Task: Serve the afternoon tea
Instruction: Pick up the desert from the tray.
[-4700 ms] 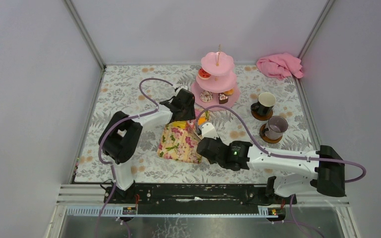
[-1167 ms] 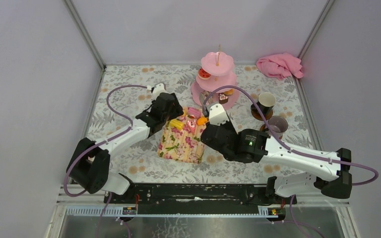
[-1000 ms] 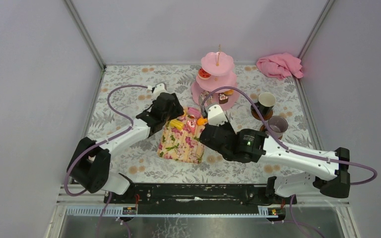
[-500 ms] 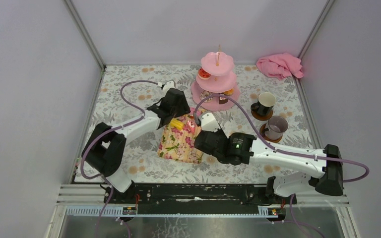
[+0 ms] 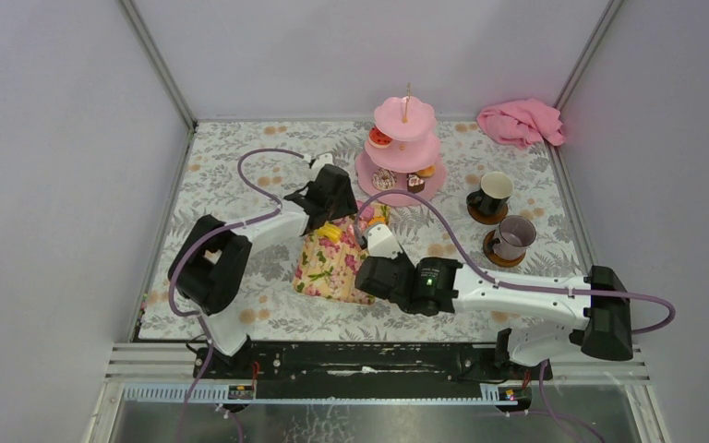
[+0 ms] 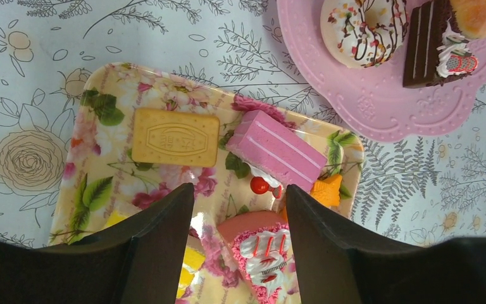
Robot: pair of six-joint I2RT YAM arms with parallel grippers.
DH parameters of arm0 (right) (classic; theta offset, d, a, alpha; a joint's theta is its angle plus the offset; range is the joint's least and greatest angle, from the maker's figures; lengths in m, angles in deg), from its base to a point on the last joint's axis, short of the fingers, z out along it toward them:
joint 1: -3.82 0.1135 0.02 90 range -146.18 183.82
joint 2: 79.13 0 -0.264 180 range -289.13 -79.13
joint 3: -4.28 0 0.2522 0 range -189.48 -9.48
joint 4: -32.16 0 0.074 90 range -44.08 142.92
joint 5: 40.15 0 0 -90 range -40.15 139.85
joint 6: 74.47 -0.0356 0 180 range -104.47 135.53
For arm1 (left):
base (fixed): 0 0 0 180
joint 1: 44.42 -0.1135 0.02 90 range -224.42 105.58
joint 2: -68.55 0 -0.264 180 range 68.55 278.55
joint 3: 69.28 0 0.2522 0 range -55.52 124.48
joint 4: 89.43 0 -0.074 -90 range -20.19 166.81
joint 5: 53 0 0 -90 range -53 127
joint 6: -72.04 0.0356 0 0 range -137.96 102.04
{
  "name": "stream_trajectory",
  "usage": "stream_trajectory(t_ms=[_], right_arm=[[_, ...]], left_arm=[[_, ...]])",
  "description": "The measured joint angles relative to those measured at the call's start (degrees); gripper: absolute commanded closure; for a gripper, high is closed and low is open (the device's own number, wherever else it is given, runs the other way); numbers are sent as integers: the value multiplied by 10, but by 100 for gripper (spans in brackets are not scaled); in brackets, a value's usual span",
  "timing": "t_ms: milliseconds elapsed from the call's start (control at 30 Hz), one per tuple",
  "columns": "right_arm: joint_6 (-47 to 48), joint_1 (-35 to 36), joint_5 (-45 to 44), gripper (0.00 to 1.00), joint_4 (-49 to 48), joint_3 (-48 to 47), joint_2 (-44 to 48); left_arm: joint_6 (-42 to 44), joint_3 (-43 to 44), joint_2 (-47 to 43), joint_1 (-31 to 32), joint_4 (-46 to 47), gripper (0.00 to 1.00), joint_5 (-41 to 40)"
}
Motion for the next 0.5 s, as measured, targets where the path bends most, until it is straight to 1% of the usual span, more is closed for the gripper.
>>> stream_trajectory(t_ms=[500], right_arm=[[-12,9,4,75,-9,11,-13]], left_arm=[[16,5,14,0,7,42,14]])
